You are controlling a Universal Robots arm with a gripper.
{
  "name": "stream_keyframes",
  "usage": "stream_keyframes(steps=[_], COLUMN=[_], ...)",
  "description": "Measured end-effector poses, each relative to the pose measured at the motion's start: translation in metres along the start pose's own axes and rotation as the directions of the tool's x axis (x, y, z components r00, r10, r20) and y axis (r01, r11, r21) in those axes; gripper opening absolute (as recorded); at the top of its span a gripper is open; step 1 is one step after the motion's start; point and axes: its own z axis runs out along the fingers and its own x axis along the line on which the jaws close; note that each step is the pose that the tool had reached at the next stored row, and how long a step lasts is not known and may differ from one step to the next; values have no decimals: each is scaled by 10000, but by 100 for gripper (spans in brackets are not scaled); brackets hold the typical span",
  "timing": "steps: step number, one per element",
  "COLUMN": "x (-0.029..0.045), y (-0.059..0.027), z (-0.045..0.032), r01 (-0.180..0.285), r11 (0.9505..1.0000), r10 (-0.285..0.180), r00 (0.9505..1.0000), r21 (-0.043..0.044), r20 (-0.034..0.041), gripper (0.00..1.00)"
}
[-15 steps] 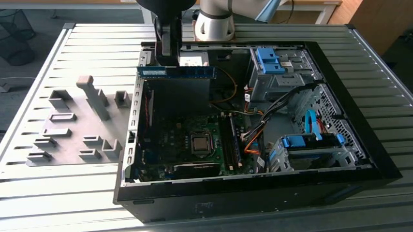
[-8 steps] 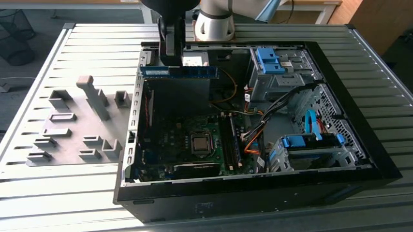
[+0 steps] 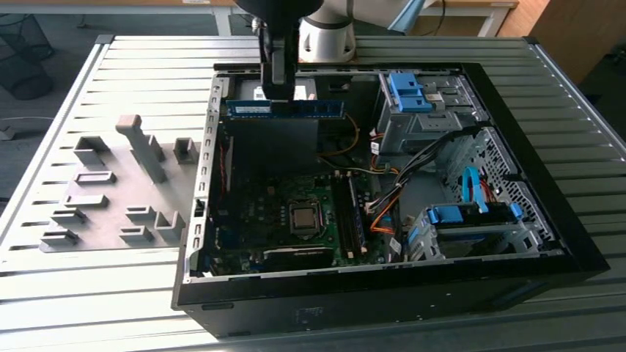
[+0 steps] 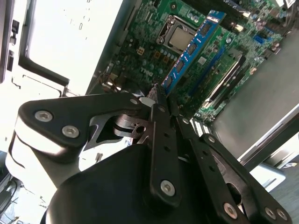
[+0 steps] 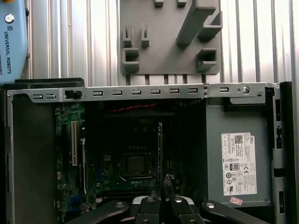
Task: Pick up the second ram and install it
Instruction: 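Pick up the second ram and move it above second insertion slot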
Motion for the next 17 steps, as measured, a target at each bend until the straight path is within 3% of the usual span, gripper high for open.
stream_keyframes(steps=[17], x=[-12], y=[-243], z=[-6], r01=[1], r11=[10000], r10=[-1], r00=[10000], r21=[0], r20=[0], gripper=[14])
